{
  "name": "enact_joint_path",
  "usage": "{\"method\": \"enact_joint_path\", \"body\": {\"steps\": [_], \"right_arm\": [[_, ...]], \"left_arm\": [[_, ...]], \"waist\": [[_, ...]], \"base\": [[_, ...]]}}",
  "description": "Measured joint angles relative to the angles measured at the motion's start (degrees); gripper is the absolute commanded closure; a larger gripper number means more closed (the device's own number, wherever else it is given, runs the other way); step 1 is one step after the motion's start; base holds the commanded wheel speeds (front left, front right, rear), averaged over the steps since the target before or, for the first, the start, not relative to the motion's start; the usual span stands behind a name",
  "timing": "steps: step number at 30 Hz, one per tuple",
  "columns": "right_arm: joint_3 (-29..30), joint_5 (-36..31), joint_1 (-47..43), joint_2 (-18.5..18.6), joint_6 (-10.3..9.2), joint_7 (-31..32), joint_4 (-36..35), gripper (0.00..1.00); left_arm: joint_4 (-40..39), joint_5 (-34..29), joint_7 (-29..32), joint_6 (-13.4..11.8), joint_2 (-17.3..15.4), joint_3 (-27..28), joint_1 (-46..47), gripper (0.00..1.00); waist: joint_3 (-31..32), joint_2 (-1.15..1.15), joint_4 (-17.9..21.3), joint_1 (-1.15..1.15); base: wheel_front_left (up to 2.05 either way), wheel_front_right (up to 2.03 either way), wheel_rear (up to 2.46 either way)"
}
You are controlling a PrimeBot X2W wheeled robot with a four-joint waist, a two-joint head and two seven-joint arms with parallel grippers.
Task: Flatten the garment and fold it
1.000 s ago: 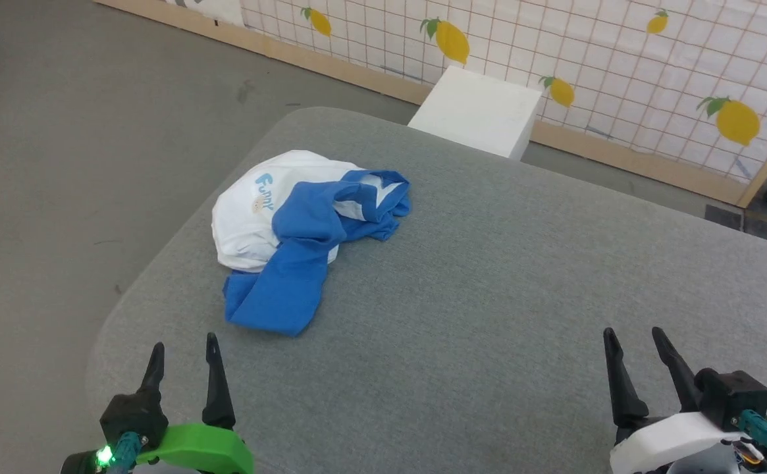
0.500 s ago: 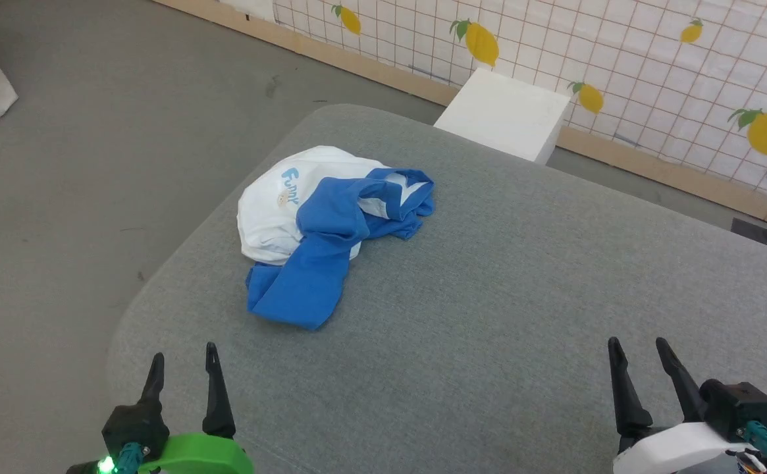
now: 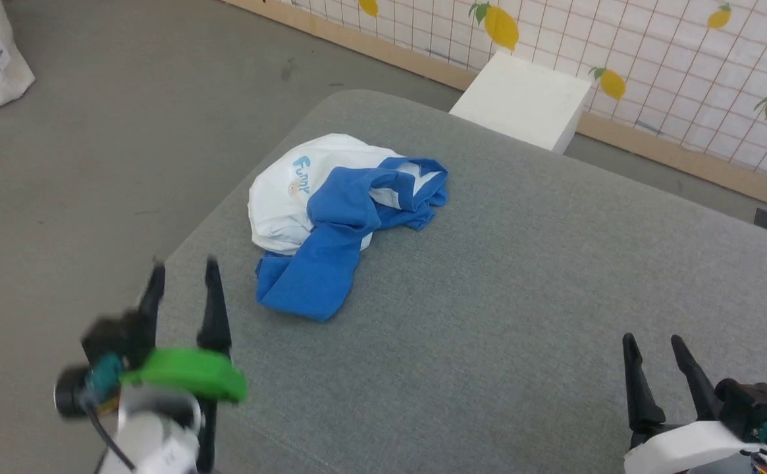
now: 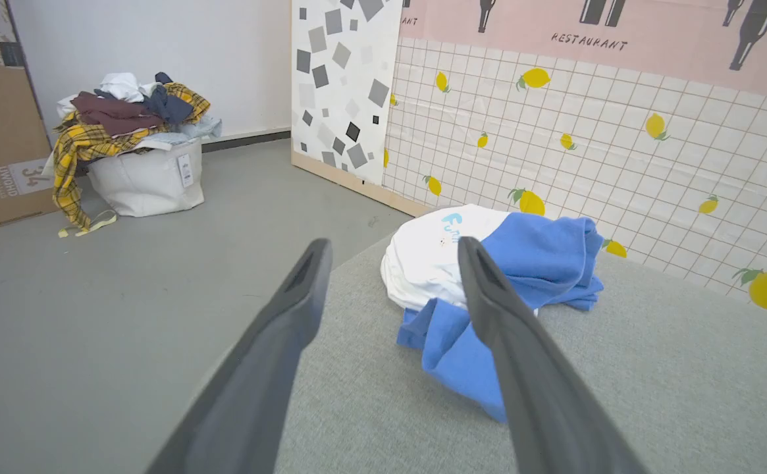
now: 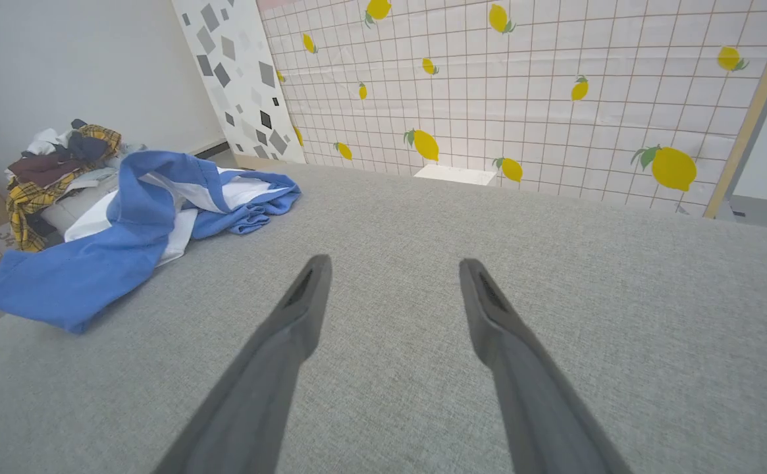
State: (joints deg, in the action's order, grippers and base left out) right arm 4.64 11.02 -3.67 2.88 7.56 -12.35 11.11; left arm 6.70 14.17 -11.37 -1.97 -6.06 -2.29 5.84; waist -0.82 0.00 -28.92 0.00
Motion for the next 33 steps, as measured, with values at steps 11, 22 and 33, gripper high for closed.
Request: {"method": "enact_joint_path", "body": {"steps": [11, 22, 33], "right_arm": [[1.51, -3.16, 0.20, -0.04, 0.00, 3.77, -5.39, 0.00], [4.08, -6.23, 0.83, -0.02, 0.00, 7.66, -12.73, 0.00], [5.03, -6.98, 1.42, -0.03, 0.00, 9.34, -17.13, 0.00]], "left_arm": [[14.26, 7.97, 12.35, 5.92, -3.53, 1.01, 24.92, 0.00], [29.65, 16.81, 38.36, 4.07, -4.14, 2.45, 38.85, 0.00], [30.83, 17.25, 49.68, -1.20, -5.10, 1.91, 41.22, 0.00]], "waist": [[-4.77, 0.00, 3.14, 0.00], [-12.27, 0.00, 9.16, 0.01], [-20.63, 0.00, 13.08, 0.01]], "base": [[0.00, 0.00, 0.00], [0.00, 0.00, 0.00], [0.00, 0.00, 0.00]]}}
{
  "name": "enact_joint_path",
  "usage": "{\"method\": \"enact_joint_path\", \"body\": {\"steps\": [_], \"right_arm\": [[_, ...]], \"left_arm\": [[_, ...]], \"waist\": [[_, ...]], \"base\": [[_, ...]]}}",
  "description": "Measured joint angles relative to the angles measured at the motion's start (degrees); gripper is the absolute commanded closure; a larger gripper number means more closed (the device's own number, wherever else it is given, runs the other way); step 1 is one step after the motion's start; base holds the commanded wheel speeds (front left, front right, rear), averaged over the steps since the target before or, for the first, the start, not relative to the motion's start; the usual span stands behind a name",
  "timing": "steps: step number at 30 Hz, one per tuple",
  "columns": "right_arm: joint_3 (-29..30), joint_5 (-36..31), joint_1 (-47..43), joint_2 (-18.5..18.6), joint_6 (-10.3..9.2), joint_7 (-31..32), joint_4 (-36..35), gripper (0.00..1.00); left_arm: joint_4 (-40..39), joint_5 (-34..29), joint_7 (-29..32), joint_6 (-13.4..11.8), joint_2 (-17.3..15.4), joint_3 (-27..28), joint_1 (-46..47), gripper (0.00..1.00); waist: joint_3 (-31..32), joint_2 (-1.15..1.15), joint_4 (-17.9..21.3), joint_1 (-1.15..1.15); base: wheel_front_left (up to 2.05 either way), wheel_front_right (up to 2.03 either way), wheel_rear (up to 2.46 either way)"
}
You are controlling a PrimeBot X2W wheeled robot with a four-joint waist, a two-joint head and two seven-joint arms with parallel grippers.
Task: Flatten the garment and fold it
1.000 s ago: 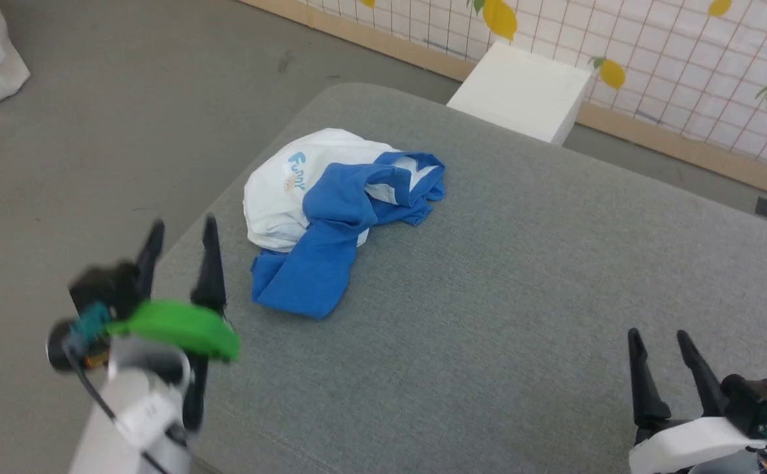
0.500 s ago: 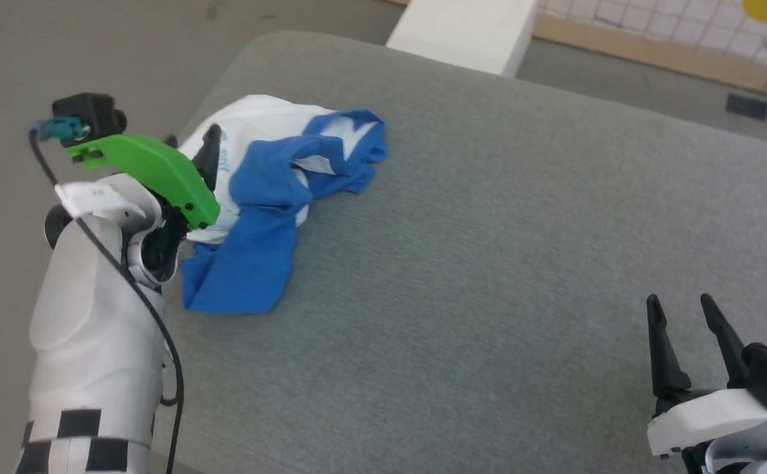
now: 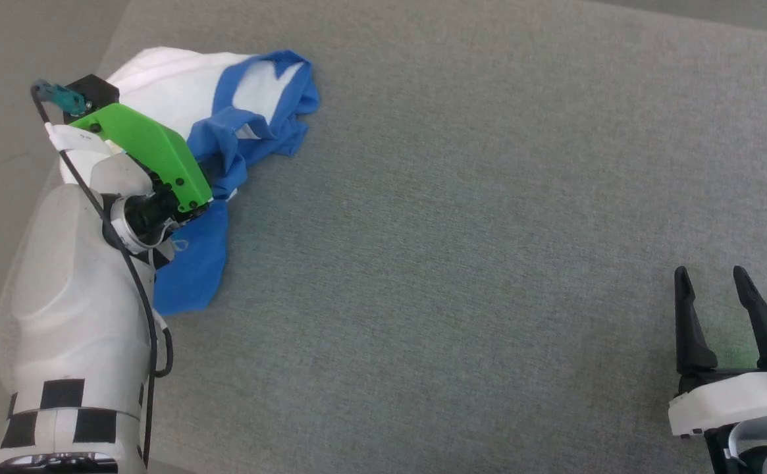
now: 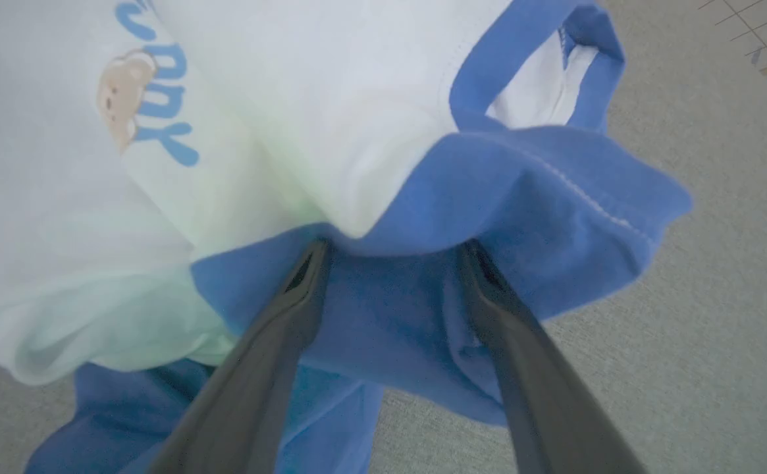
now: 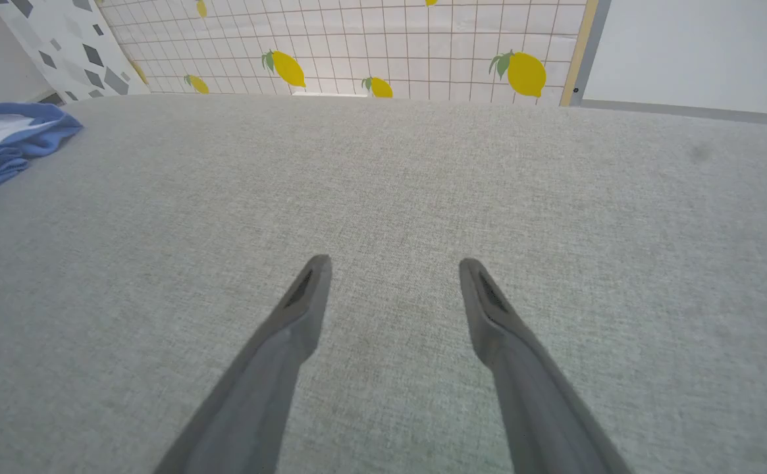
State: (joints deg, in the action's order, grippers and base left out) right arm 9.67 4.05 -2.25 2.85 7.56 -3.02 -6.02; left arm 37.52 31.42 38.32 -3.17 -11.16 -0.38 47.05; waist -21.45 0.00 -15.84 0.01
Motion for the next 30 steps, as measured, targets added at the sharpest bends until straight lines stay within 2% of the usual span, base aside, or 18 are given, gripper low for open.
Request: {"method": "enact_joint_path", "body": {"steps": [6, 9, 10, 11, 12, 16, 23, 30], "right_arm": [[0.60, -0.15, 0.25, 0.00, 0.00, 0.26, -1.34, 0.00], [1.00, -0.58, 0.25, 0.00, 0.00, 0.52, -1.74, 0.00], [1.10, -0.58, 0.25, 0.00, 0.00, 0.60, -1.85, 0.00], [1.16, -0.59, 0.25, 0.00, 0.00, 0.77, -1.98, 0.00], [1.23, -0.59, 0.24, 0.01, 0.00, 0.85, -2.08, 0.00], [0.91, -0.59, 0.24, 0.00, 0.00, 1.01, -2.04, 0.00], [0.21, -0.54, 0.16, 0.00, 0.00, 0.89, -0.34, 0.00], [-1.33, 1.58, 0.13, 0.00, 0.00, -1.14, 3.70, 0.00]], "left_arm": [[0.35, 0.13, -0.79, -0.98, 1.34, -0.24, -1.12, 0.00], [0.20, 0.14, -3.39, -0.36, 1.55, -0.49, -1.31, 0.00], [0.36, 0.12, -4.37, -0.14, 1.60, -0.64, -1.38, 0.32], [0.45, 0.00, -5.63, 0.21, 1.62, -0.73, -1.54, 0.94], [0.67, -0.03, -6.81, 0.40, 1.74, -0.73, -1.57, 1.00], [2.31, 0.77, -11.03, 2.12, 2.27, -0.12, -1.76, 1.00], [2.31, 1.24, -22.68, 3.72, 1.88, 1.49, -1.05, 1.00], [-2.21, -1.00, -28.94, 7.17, -2.05, 0.57, 4.56, 1.00]], "waist": [[-3.54, 0.00, 0.96, 0.00], [-4.75, 0.00, 1.08, 0.00], [-5.02, 0.00, 1.06, 0.00], [-5.18, 0.00, 0.97, 0.00], [-5.24, 0.00, 0.84, 0.00], [-4.80, 0.00, 0.27, 0.00], [-1.81, 0.00, -0.58, 0.00], [2.98, 0.00, -0.90, 0.00]], "base": [[0.00, 0.00, 0.00], [0.00, 0.00, 0.00], [0.00, 0.00, 0.00], [0.00, 0.00, 0.00], [0.00, 0.00, 0.00], [0.00, 0.00, 0.00], [0.00, 0.00, 0.00], [0.00, 0.00, 0.00]]}}
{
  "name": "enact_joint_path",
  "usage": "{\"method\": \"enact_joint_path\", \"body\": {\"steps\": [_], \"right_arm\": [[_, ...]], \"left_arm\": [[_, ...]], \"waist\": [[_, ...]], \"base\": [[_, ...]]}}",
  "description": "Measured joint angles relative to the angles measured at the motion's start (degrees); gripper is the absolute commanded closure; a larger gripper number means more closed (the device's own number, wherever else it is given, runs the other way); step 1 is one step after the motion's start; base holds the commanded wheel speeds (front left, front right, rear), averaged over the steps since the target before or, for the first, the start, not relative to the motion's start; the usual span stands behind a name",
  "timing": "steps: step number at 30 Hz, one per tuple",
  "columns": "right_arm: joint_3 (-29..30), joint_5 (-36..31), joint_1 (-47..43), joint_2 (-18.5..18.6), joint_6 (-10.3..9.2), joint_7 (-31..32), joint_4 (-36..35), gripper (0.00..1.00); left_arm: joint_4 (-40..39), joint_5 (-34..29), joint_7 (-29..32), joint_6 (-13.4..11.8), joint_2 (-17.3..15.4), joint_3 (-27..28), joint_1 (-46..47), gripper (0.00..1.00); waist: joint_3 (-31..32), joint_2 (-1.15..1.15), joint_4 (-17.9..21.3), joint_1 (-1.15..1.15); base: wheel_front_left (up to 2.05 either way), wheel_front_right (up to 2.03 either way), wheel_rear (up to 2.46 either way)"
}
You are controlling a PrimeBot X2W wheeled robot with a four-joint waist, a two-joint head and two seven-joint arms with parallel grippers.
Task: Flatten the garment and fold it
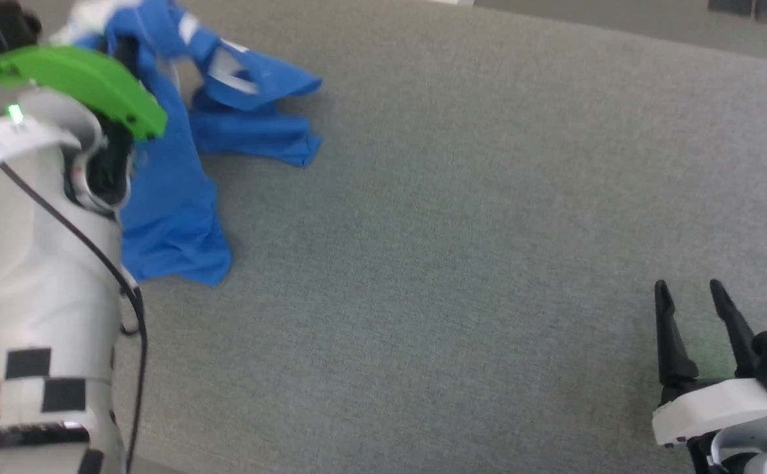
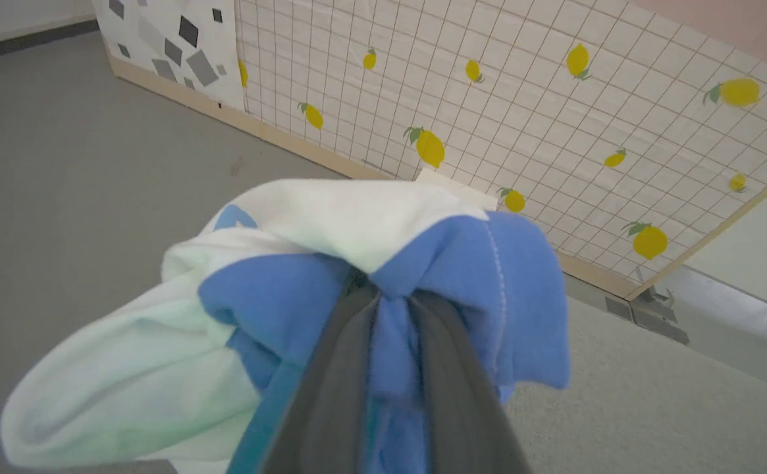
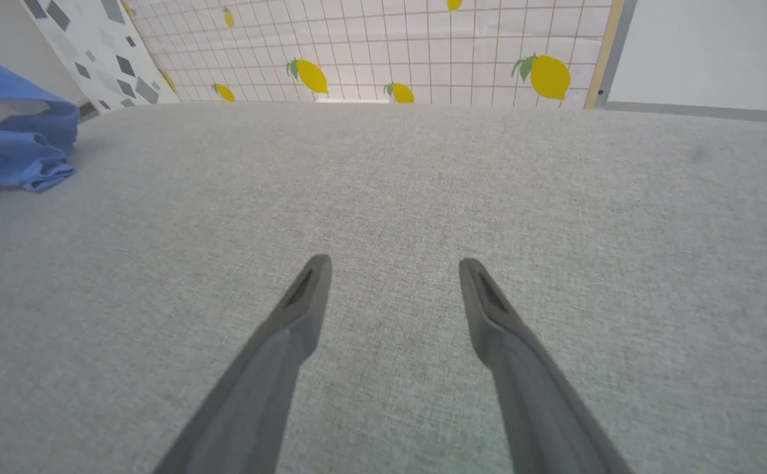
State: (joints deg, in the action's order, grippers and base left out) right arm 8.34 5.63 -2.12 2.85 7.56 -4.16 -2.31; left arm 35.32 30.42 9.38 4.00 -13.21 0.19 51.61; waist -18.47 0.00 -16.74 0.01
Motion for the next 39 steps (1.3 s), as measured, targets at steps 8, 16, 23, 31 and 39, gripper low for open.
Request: {"method": "enact_joint_path", "body": {"steps": [8, 16, 23, 31, 39], "right_arm": [[-2.66, 3.68, 0.01, -0.01, 0.00, -4.08, 7.21, 0.00], [-4.81, 5.78, 0.37, -0.02, 0.00, -7.27, 13.39, 0.00], [-5.54, 6.23, 0.35, -0.01, 0.00, -8.48, 16.49, 0.00], [-4.12, 5.86, 0.34, 0.03, 0.00, -8.99, 16.97, 0.00], [-3.19, 4.90, 0.36, 0.07, 0.00, -8.88, 16.73, 0.00]], "left_arm": [[-7.24, -2.26, 0.62, 2.54, -2.35, -6.37, 11.16, 1.00], [-8.77, -1.24, 2.68, 3.03, -0.90, -11.43, 23.96, 1.00], [-4.79, 1.85, 1.86, 3.08, 4.26, -14.15, 29.19, 1.00], [-3.33, 9.69, 1.65, 3.08, 9.31, -17.30, 27.96, 1.00], [-5.68, 18.86, 2.81, 3.08, 10.27, -30.56, 11.92, 1.00]], "waist": [[6.20, 0.00, 1.62, -0.01], [10.77, 0.00, 7.20, -0.01], [14.12, 0.00, 13.43, -0.01], [16.14, 0.01, 19.97, -0.01], [14.98, 0.00, 21.76, -0.01]], "base": [[0.00, 0.00, 0.00], [0.00, 0.00, 0.00], [0.00, 0.00, 0.00], [0.00, 0.00, 0.00], [0.00, 0.00, 0.00]]}}
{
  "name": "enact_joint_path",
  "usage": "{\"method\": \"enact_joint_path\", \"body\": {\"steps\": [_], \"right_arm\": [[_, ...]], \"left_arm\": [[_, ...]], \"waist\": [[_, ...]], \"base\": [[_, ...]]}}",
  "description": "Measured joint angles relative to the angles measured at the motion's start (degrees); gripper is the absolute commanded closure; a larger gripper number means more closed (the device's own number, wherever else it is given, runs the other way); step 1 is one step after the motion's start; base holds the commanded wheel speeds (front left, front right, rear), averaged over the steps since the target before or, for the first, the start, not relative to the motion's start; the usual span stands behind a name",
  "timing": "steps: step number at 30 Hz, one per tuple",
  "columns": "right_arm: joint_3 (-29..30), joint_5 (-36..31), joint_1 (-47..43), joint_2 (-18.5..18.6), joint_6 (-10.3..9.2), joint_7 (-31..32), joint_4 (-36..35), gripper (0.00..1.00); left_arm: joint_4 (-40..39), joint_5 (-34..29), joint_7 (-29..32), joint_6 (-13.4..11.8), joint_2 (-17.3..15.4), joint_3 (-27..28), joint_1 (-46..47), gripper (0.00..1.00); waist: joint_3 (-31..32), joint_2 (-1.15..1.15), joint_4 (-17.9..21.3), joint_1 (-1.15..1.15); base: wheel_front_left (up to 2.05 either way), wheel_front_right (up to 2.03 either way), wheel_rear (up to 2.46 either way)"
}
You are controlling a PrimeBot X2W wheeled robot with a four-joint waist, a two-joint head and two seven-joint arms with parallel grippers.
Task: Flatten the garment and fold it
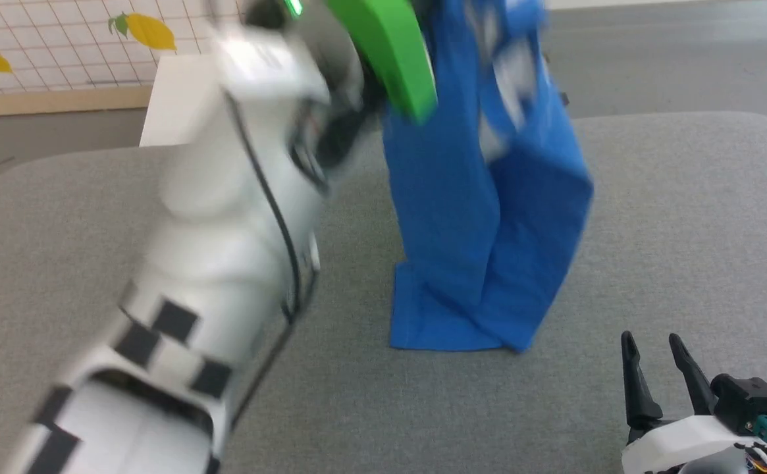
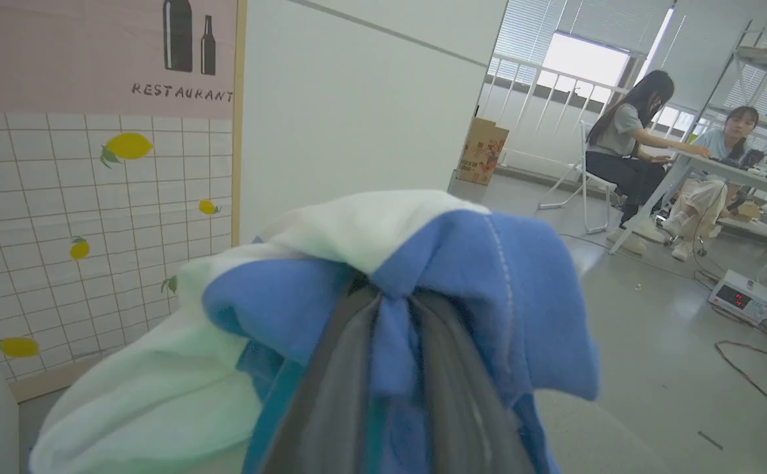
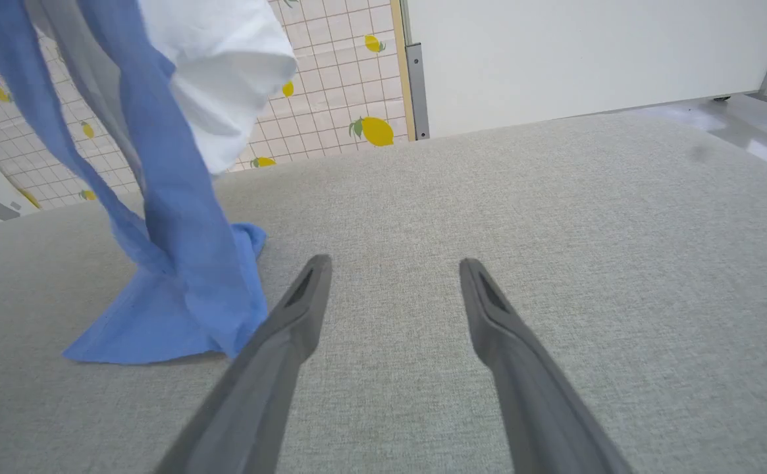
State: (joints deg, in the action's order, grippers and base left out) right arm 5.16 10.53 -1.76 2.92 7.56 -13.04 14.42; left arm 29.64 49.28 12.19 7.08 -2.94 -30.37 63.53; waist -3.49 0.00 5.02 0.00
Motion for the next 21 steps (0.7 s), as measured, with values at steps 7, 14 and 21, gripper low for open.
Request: {"method": "enact_joint_path", "body": {"steps": [7, 14, 21], "right_arm": [[-0.86, -1.52, 0.45, -0.03, 0.00, 0.59, -0.07, 0.00], [-1.00, -1.51, 0.48, -0.02, 0.00, 0.69, -0.13, 0.00], [-1.09, -1.37, 0.21, -0.03, 0.00, 0.76, 0.15, 0.00]], "left_arm": [[3.35, 3.37, 1.55, -0.04, 0.10, -12.59, -13.69, 1.00], [11.88, 1.67, 11.95, -0.05, -0.09, -22.31, -22.99, 1.00], [12.11, 6.43, 15.21, -0.81, -0.87, -19.53, -27.10, 0.00]], "waist": [[-1.74, 0.00, -0.60, 0.00], [-1.58, 0.00, -1.10, 0.00], [-0.28, 0.00, -1.97, 0.00]], "base": [[0.00, 0.00, 0.00], [0.00, 0.00, 0.00], [0.00, 0.00, 0.00]]}}
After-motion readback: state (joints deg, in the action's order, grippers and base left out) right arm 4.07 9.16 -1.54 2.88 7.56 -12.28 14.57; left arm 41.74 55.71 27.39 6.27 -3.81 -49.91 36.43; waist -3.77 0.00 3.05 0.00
